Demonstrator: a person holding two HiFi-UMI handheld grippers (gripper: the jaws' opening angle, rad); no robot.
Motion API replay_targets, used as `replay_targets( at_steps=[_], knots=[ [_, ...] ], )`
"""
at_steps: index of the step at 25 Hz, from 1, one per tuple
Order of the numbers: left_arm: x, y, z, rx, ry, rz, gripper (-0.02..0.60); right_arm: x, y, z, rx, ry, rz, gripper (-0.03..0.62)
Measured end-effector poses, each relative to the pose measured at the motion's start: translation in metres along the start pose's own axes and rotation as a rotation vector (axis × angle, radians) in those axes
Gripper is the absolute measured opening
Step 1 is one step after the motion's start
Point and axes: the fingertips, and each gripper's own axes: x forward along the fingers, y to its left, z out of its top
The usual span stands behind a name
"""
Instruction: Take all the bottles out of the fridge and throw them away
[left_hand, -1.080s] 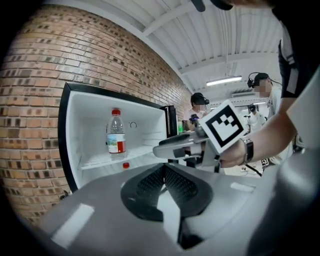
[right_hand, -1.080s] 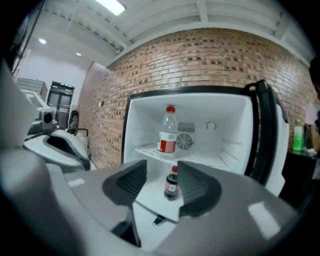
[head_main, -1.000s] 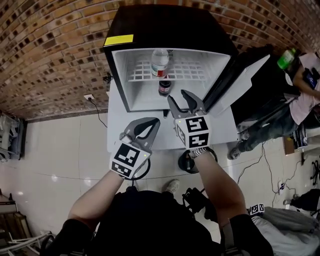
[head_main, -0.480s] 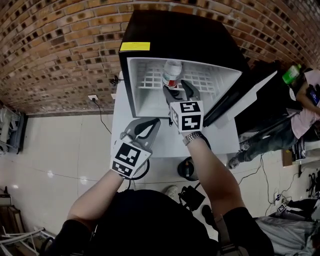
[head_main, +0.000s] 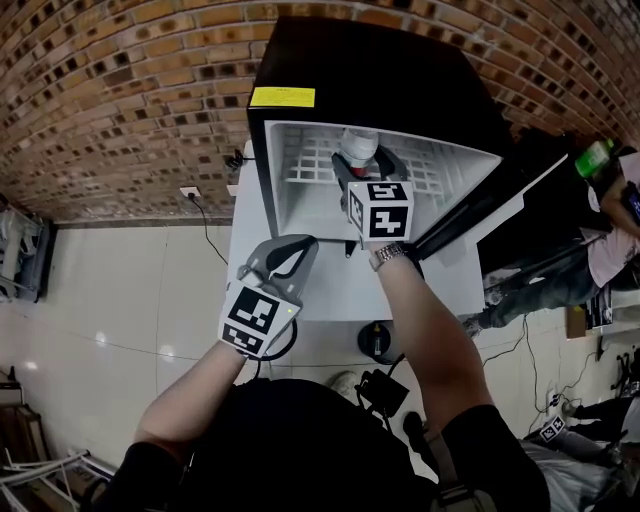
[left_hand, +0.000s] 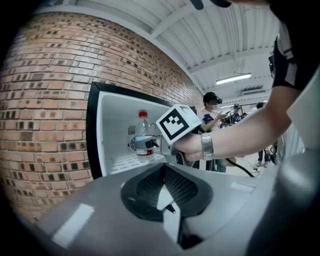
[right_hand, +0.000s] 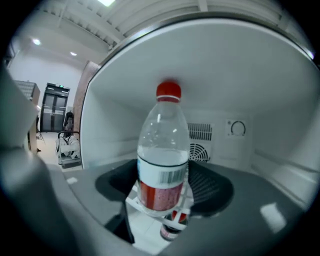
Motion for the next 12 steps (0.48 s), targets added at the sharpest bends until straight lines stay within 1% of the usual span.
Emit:
replay_targets(
  at_steps=[6,12],
  knots=[
    [-0.0011,0.0105,-0.0067,-0.002,0.013,0.011,0.002,0.0118,0.0003,0.0019,0.013,-0.02,0.003,0.314],
    [0.0,0.0116,-0.011,-0.004,0.023,0.003,0.003,0.0042,0.0013,0.0035,0.023,-0.047,-0.002,0.305]
  ],
)
